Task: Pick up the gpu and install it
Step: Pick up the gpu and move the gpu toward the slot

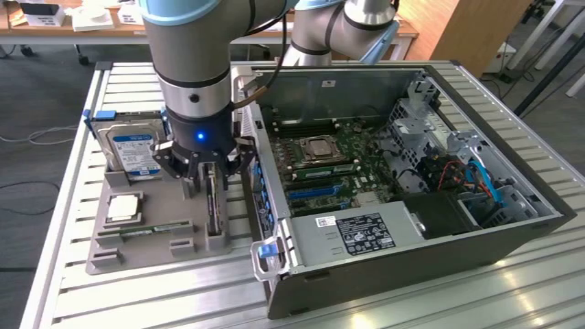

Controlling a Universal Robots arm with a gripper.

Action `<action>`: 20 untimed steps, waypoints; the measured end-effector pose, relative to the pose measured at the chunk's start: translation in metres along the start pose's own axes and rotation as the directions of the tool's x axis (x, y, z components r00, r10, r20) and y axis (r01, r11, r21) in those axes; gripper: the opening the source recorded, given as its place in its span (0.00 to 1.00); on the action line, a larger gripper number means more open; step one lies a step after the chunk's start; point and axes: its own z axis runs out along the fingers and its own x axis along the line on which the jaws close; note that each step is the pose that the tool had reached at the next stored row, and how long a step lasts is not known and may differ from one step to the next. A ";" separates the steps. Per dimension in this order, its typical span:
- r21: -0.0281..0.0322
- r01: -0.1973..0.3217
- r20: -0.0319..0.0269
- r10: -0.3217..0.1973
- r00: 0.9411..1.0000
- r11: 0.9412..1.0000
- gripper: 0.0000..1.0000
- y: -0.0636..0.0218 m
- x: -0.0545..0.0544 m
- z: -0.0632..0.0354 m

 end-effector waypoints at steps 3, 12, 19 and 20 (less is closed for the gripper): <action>0.000 0.000 0.000 0.000 1.000 1.000 0.49 -0.0001 0.001 0.0000; 0.000 0.000 0.000 0.000 1.000 1.000 0.49 -0.0007 0.002 0.0093; 0.000 0.000 0.000 0.000 1.000 1.000 0.49 -0.0008 0.002 0.0127; 0.000 0.000 0.000 0.000 1.000 1.000 0.49 -0.0008 0.002 0.0127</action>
